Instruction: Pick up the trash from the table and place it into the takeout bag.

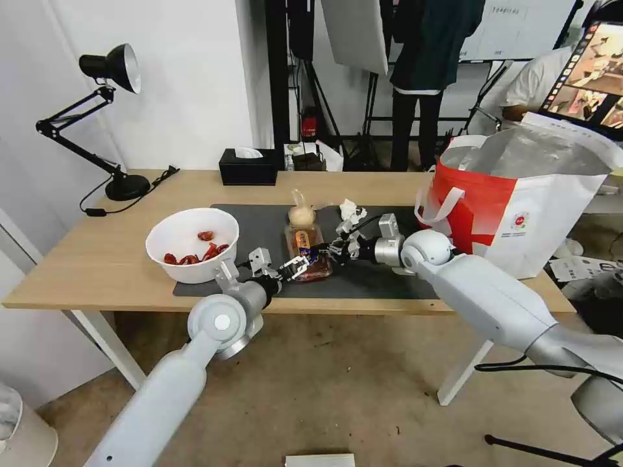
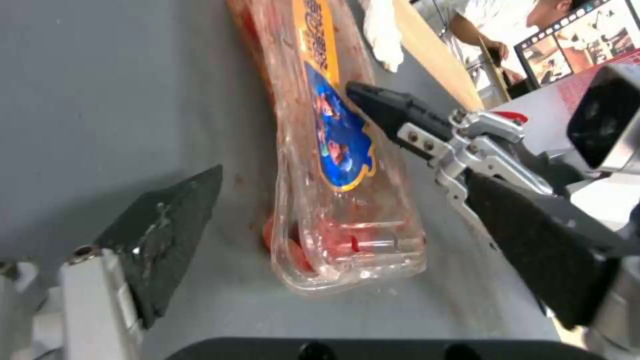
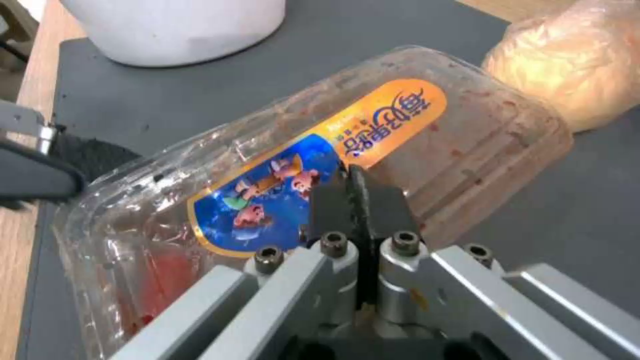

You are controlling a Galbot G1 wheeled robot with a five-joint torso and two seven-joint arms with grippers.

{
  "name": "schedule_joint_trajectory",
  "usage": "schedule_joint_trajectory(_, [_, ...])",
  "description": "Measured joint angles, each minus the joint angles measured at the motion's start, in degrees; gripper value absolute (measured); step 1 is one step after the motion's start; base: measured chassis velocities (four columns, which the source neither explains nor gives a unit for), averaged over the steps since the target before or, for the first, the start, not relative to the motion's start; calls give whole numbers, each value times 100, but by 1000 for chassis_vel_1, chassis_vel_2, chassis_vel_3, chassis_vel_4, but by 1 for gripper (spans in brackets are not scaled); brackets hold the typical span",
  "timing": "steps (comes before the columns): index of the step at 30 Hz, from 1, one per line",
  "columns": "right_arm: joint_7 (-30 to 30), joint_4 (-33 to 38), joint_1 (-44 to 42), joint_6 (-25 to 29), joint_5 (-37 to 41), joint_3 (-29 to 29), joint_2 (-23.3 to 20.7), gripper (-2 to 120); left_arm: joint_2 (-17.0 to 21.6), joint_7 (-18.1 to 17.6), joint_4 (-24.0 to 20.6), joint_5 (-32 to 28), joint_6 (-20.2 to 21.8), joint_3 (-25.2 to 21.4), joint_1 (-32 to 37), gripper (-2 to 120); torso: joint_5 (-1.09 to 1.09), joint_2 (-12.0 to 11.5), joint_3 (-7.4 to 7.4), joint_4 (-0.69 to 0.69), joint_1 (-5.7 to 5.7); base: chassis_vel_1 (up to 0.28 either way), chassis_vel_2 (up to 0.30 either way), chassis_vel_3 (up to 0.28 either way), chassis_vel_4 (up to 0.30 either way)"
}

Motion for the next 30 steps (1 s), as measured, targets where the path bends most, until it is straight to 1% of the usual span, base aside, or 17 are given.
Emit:
schedule_joint_trajectory(2, [10, 0, -4, -1, 11, 0, 11, 0, 0, -51, 18, -56, 37, 4, -18, 89, 0, 0, 0, 0, 0, 0, 0, 0, 0])
schedule_joint_trajectory(3, [10, 0, -4, -1, 11, 0, 11, 0, 0, -51, 18, -56, 37, 4, -18, 89, 0, 0, 0, 0, 0, 0, 0, 0, 0])
schedule_joint_trajectory(5, [21, 0, -21, -2, 17, 8, 32, 0, 0, -115, 45, -97, 49, 20, -53, 77, 0, 0, 0, 0, 0, 0, 0, 0, 0])
schedule_joint_trajectory(7, [28, 0, -30, -2, 24, 19, 45, 0, 0, -150, 67, -113, 49, 32, -77, 74, 0, 0, 0, 0, 0, 0, 0, 0, 0])
schedule_joint_trajectory(8, [32, 2, -39, -3, 33, 26, 55, 0, -2, -191, 93, -128, 50, 44, -101, 67, 0, 0, 0, 0, 0, 0, 0, 0, 0])
schedule_joint_trajectory(10, [34, 4, -44, -3, 38, 33, 62, 0, -7, -227, 118, -151, 48, 51, -122, 64, 0, 0, 0, 0, 0, 0, 0, 0, 0])
schedule_joint_trajectory(11, [39, 8, -51, -3, 42, 40, 72, 0, -17, -268, 161, -175, 42, 58, -152, 56, 0, 0, 0, 0, 0, 0, 0, 0, 0])
schedule_joint_trajectory(12, [41, 11, -59, -3, 45, 42, 77, 0, -27, -295, 195, -184, 35, 63, -172, 51, 0, 0, 0, 0, 0, 0, 0, 0, 0])
schedule_joint_trajectory(13, [44, 14, -66, -3, 49, 44, 78, 0, -36, -310, 223, -186, 28, 65, -184, 48, 0, 0, 0, 0, 0, 0, 0, 0, 0])
schedule_joint_trajectory(14, [44, 14, -66, -3, 49, 44, 78, 0, -36, -310, 223, -186, 28, 65, -184, 48, 0, 0, 0, 0, 0, 0, 0, 0, 0])
schedule_joint_trajectory(16, [55, 30, -85, -3, 68, 54, 79, 0, -55, -347, 281, -187, 17, 71, -203, 37, 0, 0, 0, 0, 0, 0, 0, 0, 0])
schedule_joint_trajectory(18, [58, 32, -89, -3, 73, 56, 79, 0, -59, -351, 287, -187, 15, 72, -204, 36, 0, 0, 0, 0, 0, 0, 0, 0, 0])
schedule_joint_trajectory(20, [93, 47, -107, -3, 132, 72, 75, 0, -76, -361, 308, -186, -2, 78, -207, 23, 0, 0, 0, 0, 0, 0, 0, 0, 0])
schedule_joint_trajectory(21, [108, 57, -118, -3, 163, 90, 72, 0, -80, -361, 308, -184, -8, 80, -207, 19, 0, 0, 0, 0, 0, 0, 0, 0, 0])
schedule_joint_trajectory(22, [108, 57, -118, -3, 163, 90, 72, 0, -80, -361, 308, -184, -8, 80, -207, 19, 0, 0, 0, 0, 0, 0, 0, 0, 0])
schedule_joint_trajectory(25, [120, 79, -161, -2, 227, 155, 61, 0, -82, -361, 287, -171, -38, 90, -210, 3, 0, 0, 0, 0, 0, 0, 0, 0, 0])
schedule_joint_trajectory(30, [133, 151, -229, 9, 360, 224, 34, 0, -81, -361, 254, -147, -89, 100, -214, 0, 0, 0, 0, 0, 0, 0, 0, 0, 0])
